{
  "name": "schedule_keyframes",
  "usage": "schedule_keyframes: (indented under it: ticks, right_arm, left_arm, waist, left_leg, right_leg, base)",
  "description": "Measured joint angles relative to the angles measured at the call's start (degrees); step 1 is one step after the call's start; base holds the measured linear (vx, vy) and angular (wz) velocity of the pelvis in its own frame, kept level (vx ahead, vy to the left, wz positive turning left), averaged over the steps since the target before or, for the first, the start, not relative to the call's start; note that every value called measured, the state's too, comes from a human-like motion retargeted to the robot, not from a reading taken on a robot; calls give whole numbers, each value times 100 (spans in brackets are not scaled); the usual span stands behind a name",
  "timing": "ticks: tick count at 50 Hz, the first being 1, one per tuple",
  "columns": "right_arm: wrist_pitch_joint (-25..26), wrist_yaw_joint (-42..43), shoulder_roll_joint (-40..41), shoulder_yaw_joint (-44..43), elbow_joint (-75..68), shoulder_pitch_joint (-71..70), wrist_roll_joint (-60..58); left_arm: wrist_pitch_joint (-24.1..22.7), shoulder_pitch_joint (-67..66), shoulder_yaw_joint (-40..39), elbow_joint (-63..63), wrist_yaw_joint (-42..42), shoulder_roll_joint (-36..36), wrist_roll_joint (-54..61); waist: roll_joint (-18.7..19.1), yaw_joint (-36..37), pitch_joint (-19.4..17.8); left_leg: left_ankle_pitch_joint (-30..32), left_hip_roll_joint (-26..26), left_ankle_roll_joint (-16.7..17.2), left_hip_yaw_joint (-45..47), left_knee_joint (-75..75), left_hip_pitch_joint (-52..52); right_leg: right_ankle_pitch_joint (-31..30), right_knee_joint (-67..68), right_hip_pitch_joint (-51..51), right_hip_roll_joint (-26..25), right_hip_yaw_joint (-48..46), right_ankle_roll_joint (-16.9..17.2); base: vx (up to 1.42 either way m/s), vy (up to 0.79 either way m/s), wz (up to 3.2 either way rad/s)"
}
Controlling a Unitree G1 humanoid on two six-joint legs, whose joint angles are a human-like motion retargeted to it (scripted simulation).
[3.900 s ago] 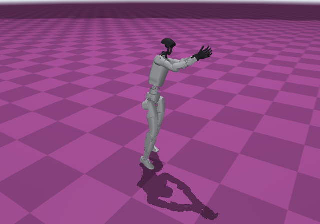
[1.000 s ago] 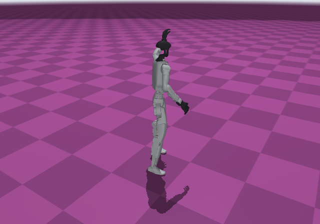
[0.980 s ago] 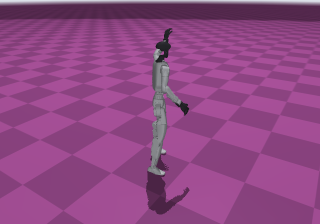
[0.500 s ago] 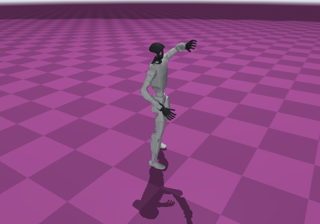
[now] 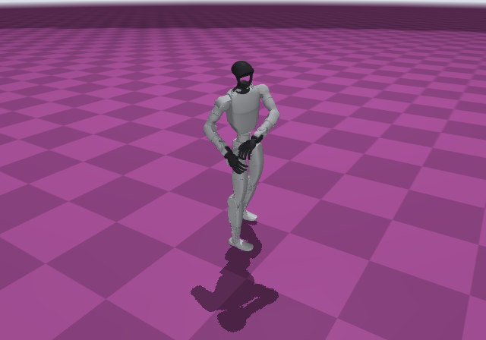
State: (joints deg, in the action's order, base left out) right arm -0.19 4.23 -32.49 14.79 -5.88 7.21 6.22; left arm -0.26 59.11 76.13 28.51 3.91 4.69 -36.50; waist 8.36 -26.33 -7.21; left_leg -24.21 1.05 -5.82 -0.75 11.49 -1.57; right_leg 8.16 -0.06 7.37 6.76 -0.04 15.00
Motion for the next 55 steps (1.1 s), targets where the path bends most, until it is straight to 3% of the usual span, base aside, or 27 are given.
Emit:
schedule_keyframes:
  ticks: [4, 13, 15, 20, 23, 30, 35, 37, 41, 45, 50, 55]
  right_arm:
    - [147, -151, 56, -74, -33, 159, 104]
    - [249, -284, -41, -32, -69, 306, 275]
    - [268, -347, -43, 0, -108, 258, 343]
    - [262, -293, 25, 67, -257, 118, 329]
    - [297, -258, 0, 83, -366, 1, 147]
    - [323, -211, -153, 175, -384, -275, -110]
    - [319, -216, -342, 204, -179, -340, -107]
    - [301, -212, -367, 217, -99, -233, -55]
    - [203, -160, -378, 250, 10, 152, 122]
    - [75, -56, -429, 130, 111, 542, 285]
    - [-32, -87, -988, -126, 177, 942, 467]
    - [-47, -334, -1555, -614, 139, 1315, 384]
  left_arm:
    - [-28, -82, -85, -125, -330, 205, 60]
    - [24, 755, -266, -689, -339, 1574, 292]
    - [93, 843, -387, -577, -362, 1714, 381]
    - [153, 783, -650, -298, -658, 1638, 564]
    - [130, 541, -584, -201, -872, 1303, 656]
    - [-35, -265, -238, 445, -421, 156, -13]
    - [-104, -421, -147, 618, 319, -116, -397]
    - [-107, -373, -60, 541, 549, 21, -436]
    - [-284, -74, 188, 84, 931, 657, -418]
    - [-499, 679, 409, -768, 1231, 1798, -94]
    - [-676, 2086, 409, -1805, 1291, 3603, 205]
    - [-713, 3374, 409, -1948, 1377, 5286, -20]
  waist:
    - [-149, 109, 8]
    - [-591, 342, -191]
    - [-649, 332, -286]
    - [-635, 513, -416]
    - [-593, 529, -415]
    - [-435, 192, -542]
    - [-519, -84, -593]
    - [-594, -122, -542]
    - [-687, -73, -267]
    - [-516, 121, 112]
    - [346, 487, 398]
    - [1006, 845, 742]
  left_leg:
    - [3, -89, -44, 69, -78, -56]
    - [58, -249, -114, 392, -438, -96]
    - [60, -212, -109, 501, -490, -55]
    - [58, -43, -16, 1065, -587, 75]
    - [17, -57, 13, 1375, -596, 113]
    - [-62, -235, -126, 2134, -165, 80]
    - [526, -296, -452, 2792, 1696, 572]
    - [878, -210, -380, 2891, 2608, 867]
    - [994, -97, -58, 2967, 3348, 1098]
    - [845, 58, 26, 2960, 2684, 1039]
    - [1344, 277, 176, 2382, 1231, 862]
    - [1162, 354, 29, 2257, 1359, 730]
  right_leg:
    - [-168, -53, 35, 69, 152, 0]
    - [-357, -121, 308, 214, 362, -1]
    - [-310, -67, 401, 256, -144, -105]
    - [-254, 509, 597, 395, -3267, -505]
    - [-107, 709, 638, 313, -4091, -566]
    - [-32, 190, 502, 132, -3442, -357]
    - [-173, -174, 225, 426, -2691, -476]
    - [-122, -159, 139, 550, -2381, -592]
    - [68, 44, 24, 750, -1812, -735]
    - [262, 284, -6, 809, -1392, -772]
    - [462, 494, -113, 526, -1192, -799]
    - [662, 579, -328, 483, -1390, -804]
  base:
    - [-5, 12, -25]
    - [-13, 14, -33]
    - [-14, 11, -54]
    - [-6, 6, -98]
    - [8, 1, -93]
    - [18, 1, -92]
    - [24, 0, -122]
    - [27, -1, -140]
    - [29, 1, -129]
    - [28, 3, -94]
    - [26, 5, -50]
    - [24, 3, 23]
